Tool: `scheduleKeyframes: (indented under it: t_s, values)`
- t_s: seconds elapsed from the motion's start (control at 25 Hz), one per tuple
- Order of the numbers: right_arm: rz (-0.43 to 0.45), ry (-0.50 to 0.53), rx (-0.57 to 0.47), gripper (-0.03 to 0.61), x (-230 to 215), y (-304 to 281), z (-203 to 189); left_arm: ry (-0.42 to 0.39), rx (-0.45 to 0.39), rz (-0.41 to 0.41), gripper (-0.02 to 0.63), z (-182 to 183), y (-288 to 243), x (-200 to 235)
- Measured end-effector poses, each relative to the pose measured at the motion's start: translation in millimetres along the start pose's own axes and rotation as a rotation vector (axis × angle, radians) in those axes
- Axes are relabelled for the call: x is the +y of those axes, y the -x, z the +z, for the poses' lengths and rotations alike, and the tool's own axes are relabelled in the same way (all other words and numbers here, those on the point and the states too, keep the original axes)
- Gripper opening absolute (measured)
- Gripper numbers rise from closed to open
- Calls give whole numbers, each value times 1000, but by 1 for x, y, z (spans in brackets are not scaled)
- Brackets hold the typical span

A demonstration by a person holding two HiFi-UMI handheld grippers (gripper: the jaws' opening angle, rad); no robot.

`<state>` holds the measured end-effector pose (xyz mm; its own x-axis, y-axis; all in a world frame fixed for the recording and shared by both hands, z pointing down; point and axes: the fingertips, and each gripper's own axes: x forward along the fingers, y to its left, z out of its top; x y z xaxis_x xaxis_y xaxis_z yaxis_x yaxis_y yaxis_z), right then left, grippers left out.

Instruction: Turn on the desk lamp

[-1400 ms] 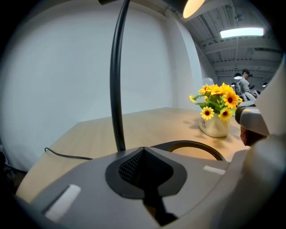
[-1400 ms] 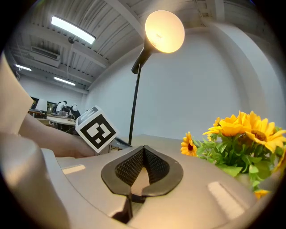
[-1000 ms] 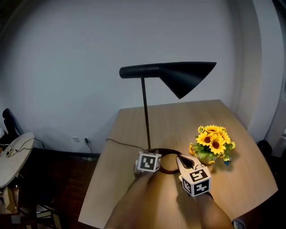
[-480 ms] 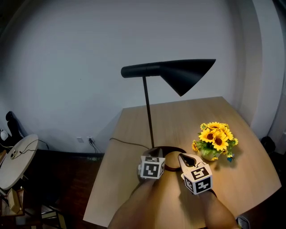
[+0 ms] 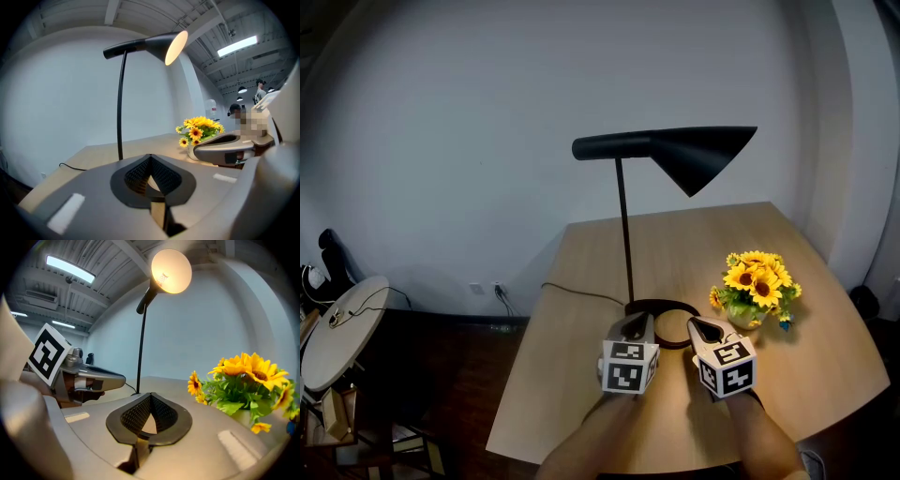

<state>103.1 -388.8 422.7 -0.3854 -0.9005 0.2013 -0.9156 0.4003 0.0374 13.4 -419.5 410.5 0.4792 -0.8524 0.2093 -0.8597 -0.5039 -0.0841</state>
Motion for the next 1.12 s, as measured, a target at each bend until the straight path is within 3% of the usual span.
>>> scheduleKeyframes:
  t_s: [0.56, 1.12]
  values:
    - [9, 16, -95, 0, 27, 63, 59, -17, -113, -24, -4, 37, 84, -32]
    - [37, 49, -127, 0, 74, 148, 71, -12, -198, -61, -3, 37, 170, -69]
